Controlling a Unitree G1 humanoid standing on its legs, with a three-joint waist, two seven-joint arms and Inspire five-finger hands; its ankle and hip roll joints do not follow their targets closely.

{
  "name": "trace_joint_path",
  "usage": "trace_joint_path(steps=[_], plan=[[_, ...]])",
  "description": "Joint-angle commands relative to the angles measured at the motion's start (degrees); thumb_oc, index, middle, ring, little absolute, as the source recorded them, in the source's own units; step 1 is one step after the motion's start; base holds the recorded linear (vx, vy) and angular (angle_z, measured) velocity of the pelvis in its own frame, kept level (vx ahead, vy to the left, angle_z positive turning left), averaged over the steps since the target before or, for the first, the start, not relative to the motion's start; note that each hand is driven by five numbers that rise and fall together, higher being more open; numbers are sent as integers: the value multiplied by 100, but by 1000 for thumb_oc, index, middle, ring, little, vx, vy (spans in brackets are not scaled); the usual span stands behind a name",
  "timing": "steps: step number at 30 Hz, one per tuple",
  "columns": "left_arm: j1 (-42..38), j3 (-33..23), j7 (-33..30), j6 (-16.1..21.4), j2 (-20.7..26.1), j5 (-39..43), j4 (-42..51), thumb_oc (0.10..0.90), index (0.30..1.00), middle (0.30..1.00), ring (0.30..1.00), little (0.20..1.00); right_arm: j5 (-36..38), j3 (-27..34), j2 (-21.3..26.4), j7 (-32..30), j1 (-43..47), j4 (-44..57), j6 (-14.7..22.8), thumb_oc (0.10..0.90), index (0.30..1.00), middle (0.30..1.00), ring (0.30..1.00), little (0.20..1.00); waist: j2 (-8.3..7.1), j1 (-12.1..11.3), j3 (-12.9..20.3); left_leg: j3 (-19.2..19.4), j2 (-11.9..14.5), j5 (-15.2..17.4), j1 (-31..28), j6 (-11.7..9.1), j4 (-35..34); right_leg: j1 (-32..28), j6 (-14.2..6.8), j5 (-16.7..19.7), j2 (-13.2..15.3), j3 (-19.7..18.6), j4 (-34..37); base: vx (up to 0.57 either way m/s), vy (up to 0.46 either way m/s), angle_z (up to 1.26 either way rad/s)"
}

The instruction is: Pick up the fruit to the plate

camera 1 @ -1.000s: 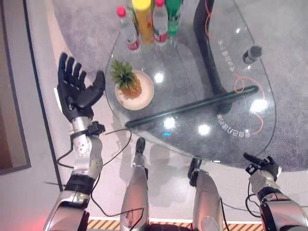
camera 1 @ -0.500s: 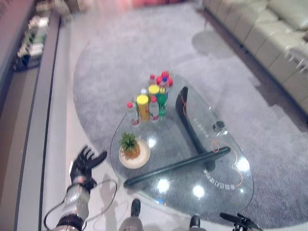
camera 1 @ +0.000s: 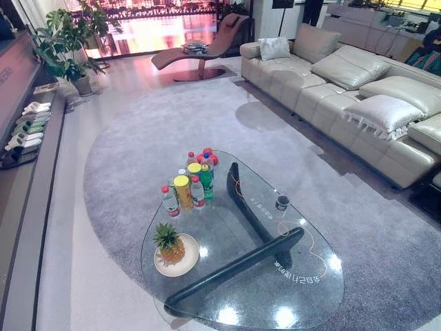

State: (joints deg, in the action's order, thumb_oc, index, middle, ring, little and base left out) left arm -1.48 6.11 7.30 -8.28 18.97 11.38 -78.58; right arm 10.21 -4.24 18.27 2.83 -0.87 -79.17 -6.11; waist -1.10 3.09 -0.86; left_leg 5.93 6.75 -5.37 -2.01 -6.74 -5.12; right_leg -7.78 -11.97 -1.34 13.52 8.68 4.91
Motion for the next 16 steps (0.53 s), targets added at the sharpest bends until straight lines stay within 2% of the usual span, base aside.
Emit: trace_joint_path(steps=[1,11,16], plan=[[-469,55,460,-206,116,-488,-231,800,900,900,900,900,-413,-171,224,-4,440,-249,10,800,900,900,900,900,67,-97,-148,258,-142,512,-376,103,12,266,184,570,-308,2,-42,0,0,0],[-515,496,1070,-80,-20,-733,-9,800,900,900,900,900,-1015,-564,181,294,582,-309,-281,800,900,900,900,900,102,-107,-73,255,-107,536,-433,96,12,204,207,545,-361,-8,0,-4,-1,-6],[-613,653,1065,-9,-60,-679,76,800,900,900,900,900,-1138,-722,196,439,642,-306,-352,800,900,900,900,900,109,-111,-58,251,-93,552,-458,87,12,183,201,530,-358,12,-1,0,0,0]])
